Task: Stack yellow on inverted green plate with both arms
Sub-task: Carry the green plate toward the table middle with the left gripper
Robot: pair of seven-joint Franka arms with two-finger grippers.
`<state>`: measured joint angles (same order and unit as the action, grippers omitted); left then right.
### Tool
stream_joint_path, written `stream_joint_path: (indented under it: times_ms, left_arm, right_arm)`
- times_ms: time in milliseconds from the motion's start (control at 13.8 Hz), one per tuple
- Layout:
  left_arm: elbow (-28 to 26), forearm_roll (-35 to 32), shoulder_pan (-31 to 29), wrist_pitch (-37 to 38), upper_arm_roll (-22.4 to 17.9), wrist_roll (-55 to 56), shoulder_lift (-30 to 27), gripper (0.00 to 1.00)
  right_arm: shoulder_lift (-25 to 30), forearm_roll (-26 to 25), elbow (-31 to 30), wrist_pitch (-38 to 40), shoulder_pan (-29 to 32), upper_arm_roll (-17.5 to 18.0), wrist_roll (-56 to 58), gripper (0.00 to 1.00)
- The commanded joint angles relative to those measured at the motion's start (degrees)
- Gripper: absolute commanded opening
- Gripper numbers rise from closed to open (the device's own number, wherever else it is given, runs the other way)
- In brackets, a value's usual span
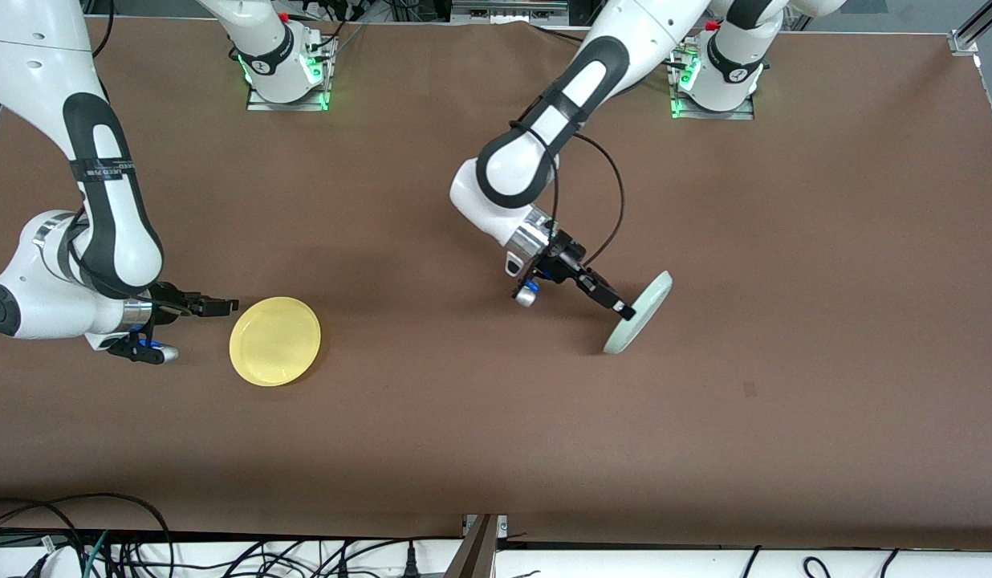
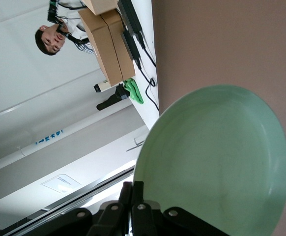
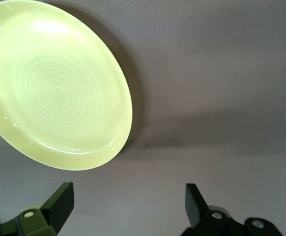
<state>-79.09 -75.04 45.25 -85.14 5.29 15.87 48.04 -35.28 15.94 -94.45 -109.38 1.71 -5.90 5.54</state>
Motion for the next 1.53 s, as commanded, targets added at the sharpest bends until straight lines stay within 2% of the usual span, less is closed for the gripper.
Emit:
stream_joint_path:
  times_ms: [0, 291, 363, 581, 654, 726, 872, 1090, 1308, 1380, 1453]
  left_arm:
    - [6.7, -1.2, 3.1, 2.6, -0.9, 5.9, 6.3, 0.00]
    - [6.8, 0.2, 5.0, 3.7, -0.5, 18.4, 7.9, 0.00]
    - [7.1, 2.2, 5.3, 3.4, -0.3, 19.4, 8.0, 0.00]
    - [9.7, 9.9, 5.5, 2.1, 0.0, 31.9, 8.9, 0.00]
    - [10.3, 13.3, 5.5, -0.4, 0.0, 33.0, 8.7, 0.17]
    - [11.1, 15.9, 5.5, -1.9, -0.1, 35.0, 8.7, 0.98]
    - [13.4, 22.7, 4.6, -4.0, 0.1, 43.3, 8.4, 1.00]
    - [20.1, 41.2, 1.7, -9.2, -0.4, 49.9, 8.0, 1.00]
    - [21.6, 56.3, -3.3, -15.8, 0.1, 54.8, 5.9, 1.00]
    - [21.5, 59.9, -5.1, -16.6, -0.1, 53.9, 4.6, 1.00]
    - [21.4, 60.2, -6.6, -16.6, -0.1, 51.8, 3.7, 1.00]
  right_arm:
    - [-0.5, 1.4, -0.7, -2.0, 1.2, 0.1, 3.3, 1.00]
    - [-2.8, 1.5, -0.8, -8.1, 1.0, 0.2, 3.3, 1.00]
    - [-3.0, 1.5, -1.2, -9.3, 0.9, 0.3, 3.3, 1.00]
    - [-3.0, 1.5, -1.6, -10.1, 0.7, 0.3, 3.3, 1.00]
    - [-3.0, 1.5, -1.6, -10.1, 0.6, 0.7, 3.4, 1.00]
    - [-3.1, 1.5, -1.7, -10.6, 0.7, 1.0, 3.4, 1.00]
    - [-3.6, 1.5, -1.7, -11.7, 0.7, 1.1, 3.4, 1.00]
    - [-3.9, 1.5, -3.0, -14.7, 0.6, 2.1, 3.3, 1.00]
    - [-3.8, 1.5, -5.7, -19.6, 0.6, 2.9, 3.3, 1.00]
    - [-3.8, 1.5, -6.0, -20.2, 0.6, 3.0, 3.4, 1.00]
    - [-3.8, 1.5, -6.0, -20.3, 0.6, 3.1, 3.3, 1.00]
